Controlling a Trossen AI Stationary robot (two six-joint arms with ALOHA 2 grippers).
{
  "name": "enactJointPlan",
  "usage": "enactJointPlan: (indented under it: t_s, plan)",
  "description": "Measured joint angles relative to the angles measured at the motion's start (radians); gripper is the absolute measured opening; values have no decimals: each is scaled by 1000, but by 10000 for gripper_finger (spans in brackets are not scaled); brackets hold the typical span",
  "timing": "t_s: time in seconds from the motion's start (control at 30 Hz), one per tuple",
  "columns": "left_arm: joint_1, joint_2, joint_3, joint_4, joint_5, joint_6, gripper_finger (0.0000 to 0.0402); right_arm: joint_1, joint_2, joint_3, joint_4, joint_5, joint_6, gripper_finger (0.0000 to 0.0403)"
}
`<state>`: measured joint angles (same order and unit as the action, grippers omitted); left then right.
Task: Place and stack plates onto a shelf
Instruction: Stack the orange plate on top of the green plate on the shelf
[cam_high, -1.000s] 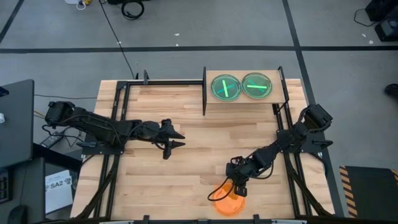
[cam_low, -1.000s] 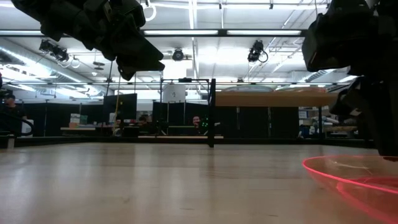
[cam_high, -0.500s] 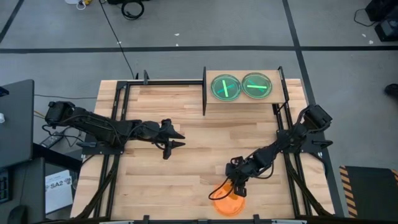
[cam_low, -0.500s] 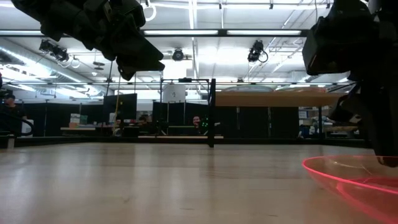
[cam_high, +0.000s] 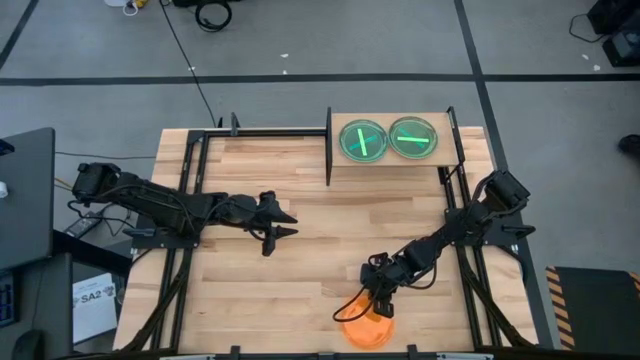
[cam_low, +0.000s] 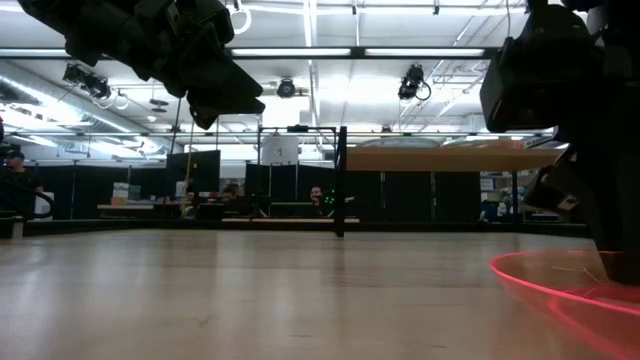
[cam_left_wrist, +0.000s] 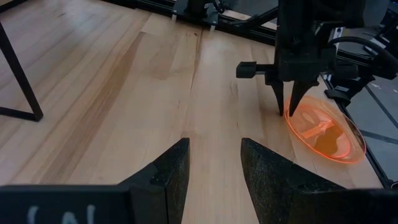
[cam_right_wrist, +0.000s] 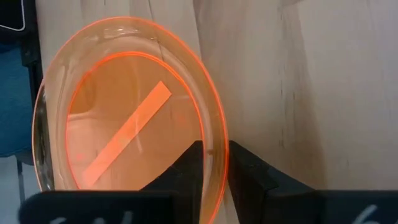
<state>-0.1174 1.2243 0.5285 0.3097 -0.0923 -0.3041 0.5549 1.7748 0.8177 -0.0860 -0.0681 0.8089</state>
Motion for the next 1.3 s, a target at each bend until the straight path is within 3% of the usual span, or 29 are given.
enactJointPlan:
  t_s: [0.27,0.93,1.3]
  plan:
    - [0,0,0,0,0,0,151,0,4,-1,5,-2,3,9]
    - [0,-5,0,25,0,3,151,-49,10,54,-1,-62,10,8]
    - [0,-190,0,3,11,111,151,-106,8,108,-31,-81,36,8]
